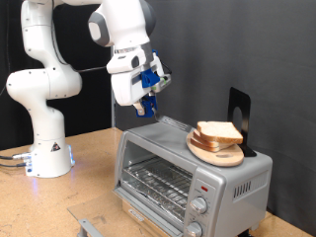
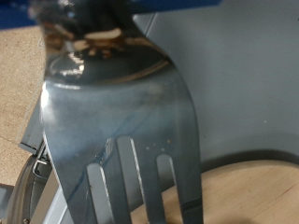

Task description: Make a piece of toast with the oven

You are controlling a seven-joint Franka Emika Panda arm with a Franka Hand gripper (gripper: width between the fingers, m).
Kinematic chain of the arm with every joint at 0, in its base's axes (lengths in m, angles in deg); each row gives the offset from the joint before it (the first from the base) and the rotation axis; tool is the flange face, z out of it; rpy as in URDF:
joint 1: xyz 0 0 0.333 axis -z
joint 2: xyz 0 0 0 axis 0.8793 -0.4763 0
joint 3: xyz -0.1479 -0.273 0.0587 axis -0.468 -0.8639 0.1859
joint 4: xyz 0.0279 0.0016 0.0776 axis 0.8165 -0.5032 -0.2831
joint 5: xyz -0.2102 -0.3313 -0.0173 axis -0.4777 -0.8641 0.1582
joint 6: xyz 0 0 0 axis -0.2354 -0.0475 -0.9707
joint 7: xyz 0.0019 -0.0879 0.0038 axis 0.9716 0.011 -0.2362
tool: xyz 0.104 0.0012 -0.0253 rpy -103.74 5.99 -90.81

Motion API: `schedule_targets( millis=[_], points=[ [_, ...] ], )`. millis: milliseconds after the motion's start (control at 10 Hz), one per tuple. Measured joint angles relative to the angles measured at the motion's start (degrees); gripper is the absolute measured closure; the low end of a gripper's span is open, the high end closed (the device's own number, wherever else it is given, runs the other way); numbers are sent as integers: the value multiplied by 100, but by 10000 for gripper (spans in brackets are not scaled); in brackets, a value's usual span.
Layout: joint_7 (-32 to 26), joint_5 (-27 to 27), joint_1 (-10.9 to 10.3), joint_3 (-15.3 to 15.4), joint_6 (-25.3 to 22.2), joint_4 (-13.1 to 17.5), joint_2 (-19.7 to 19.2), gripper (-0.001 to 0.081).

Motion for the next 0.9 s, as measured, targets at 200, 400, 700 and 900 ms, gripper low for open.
schedule_targets(
  millis=[200,400,700,900],
  points=[
    [27,-4,0,19,29,68,-108,321],
    [63,-20,0,43,48,127,-195,321],
    [102,-29,0,59,62,197,-290,321],
    [114,-30,0,62,62,258,-364,321]
  ],
)
